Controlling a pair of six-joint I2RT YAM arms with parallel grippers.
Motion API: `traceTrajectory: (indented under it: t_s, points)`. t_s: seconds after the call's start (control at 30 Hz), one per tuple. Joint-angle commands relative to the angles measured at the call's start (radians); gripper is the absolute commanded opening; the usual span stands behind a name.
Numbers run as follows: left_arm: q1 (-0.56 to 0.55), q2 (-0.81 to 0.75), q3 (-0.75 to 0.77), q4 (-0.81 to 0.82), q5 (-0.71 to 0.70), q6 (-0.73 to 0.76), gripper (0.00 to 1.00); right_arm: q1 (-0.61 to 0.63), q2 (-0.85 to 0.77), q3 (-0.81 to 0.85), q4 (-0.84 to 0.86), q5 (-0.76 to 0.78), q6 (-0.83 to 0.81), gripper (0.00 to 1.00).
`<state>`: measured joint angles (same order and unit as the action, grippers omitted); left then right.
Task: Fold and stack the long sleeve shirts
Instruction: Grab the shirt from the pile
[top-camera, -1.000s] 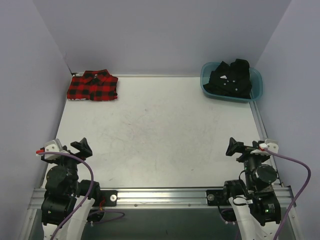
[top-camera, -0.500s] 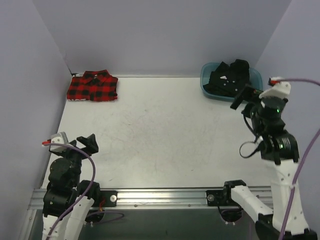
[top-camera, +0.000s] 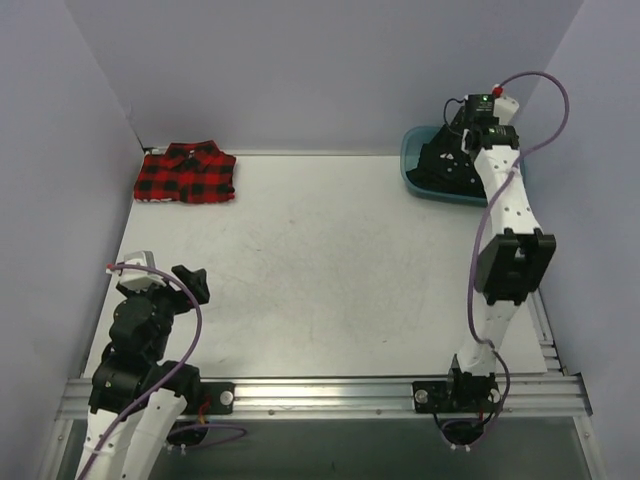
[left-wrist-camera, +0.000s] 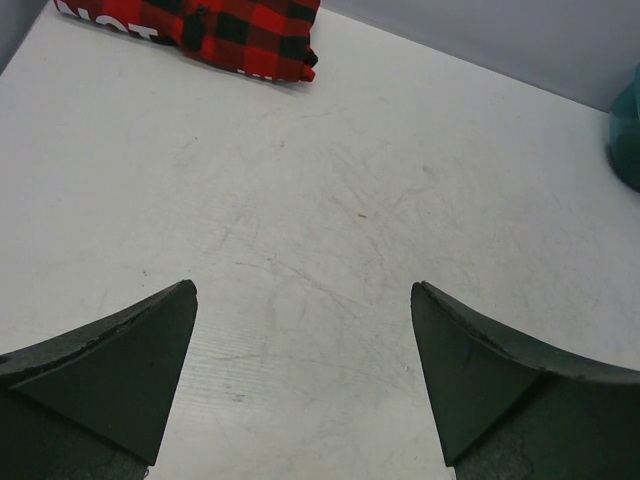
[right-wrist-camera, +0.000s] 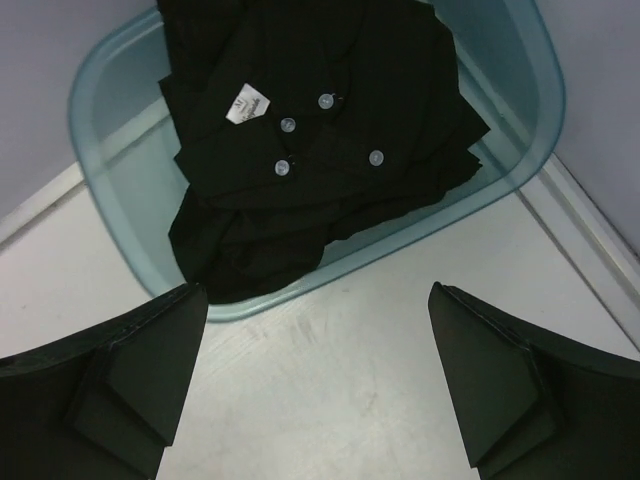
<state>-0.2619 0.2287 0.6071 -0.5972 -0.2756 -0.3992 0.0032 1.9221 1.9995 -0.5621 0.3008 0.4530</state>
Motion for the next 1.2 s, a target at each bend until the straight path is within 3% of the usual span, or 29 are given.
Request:
traceTrajectory:
  t_s: [0.0,0.1,0.3,0.4,0.43,0.5,0.53,0.6,0.87,1.17]
  points:
    - [-0.007,0.007,0.002,0.039,0.016,0.003,0.97,0.000,0.164,0.116,-0.032,0.051,0.038,1.00]
    - [-0.008,0.026,0.000,0.039,0.021,0.005,0.98,-0.045,0.308,0.183,0.014,0.006,0.053,1.00]
    - [-0.007,0.069,0.005,0.037,0.021,0.010,0.97,-0.075,0.454,0.156,0.227,-0.081,0.053,0.97]
    - [-0.002,0.083,0.006,0.040,0.030,0.010,0.97,-0.081,0.483,0.145,0.284,-0.104,0.024,0.79]
    - [-0.002,0.086,0.006,0.040,0.030,0.010,0.97,-0.081,0.483,0.142,0.301,-0.107,0.009,0.59]
    - [0.000,0.090,0.008,0.040,0.032,0.011,0.98,-0.078,0.457,0.124,0.333,-0.103,-0.043,0.36]
    - [0.000,0.092,0.006,0.040,0.032,0.014,0.97,-0.074,0.440,0.113,0.346,-0.086,-0.057,0.12]
    - [0.000,0.089,0.006,0.040,0.033,0.013,0.97,-0.056,0.353,0.052,0.416,-0.031,-0.103,0.00]
    - [-0.003,0.057,0.005,0.042,0.032,0.011,0.98,0.069,0.045,0.061,0.554,0.109,-0.445,0.00]
    - [-0.017,0.006,0.002,0.040,0.019,0.005,0.98,0.312,-0.241,0.090,0.614,-0.003,-0.675,0.00]
